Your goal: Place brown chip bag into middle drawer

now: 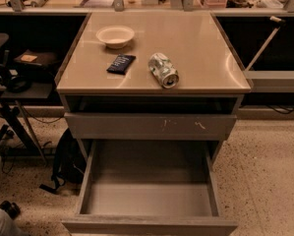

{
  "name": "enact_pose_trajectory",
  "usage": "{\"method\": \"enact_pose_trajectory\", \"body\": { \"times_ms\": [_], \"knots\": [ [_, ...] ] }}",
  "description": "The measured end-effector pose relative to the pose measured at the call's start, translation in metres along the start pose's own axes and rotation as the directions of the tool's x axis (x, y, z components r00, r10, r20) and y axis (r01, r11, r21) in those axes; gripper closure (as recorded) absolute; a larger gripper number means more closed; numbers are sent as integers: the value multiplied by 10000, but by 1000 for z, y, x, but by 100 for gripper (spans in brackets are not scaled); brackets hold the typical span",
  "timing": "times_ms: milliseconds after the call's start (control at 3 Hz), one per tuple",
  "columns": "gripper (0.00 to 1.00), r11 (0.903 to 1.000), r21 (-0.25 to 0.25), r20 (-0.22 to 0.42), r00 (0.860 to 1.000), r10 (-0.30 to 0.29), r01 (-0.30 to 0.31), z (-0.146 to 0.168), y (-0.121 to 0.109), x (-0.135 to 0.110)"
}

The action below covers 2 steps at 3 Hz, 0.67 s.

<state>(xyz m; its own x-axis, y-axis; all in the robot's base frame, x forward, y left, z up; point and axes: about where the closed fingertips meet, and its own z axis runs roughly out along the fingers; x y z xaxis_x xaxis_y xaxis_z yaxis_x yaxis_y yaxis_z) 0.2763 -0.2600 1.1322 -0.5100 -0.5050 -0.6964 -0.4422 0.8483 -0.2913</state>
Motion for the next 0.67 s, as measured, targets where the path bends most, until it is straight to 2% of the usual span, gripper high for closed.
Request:
{"method": "enact_pose_trajectory", "body": {
  "times_ms": [667],
  "knots": [
    [100,9999,-149,-2,10000,66,-66,13,7,7]
  ]
}}
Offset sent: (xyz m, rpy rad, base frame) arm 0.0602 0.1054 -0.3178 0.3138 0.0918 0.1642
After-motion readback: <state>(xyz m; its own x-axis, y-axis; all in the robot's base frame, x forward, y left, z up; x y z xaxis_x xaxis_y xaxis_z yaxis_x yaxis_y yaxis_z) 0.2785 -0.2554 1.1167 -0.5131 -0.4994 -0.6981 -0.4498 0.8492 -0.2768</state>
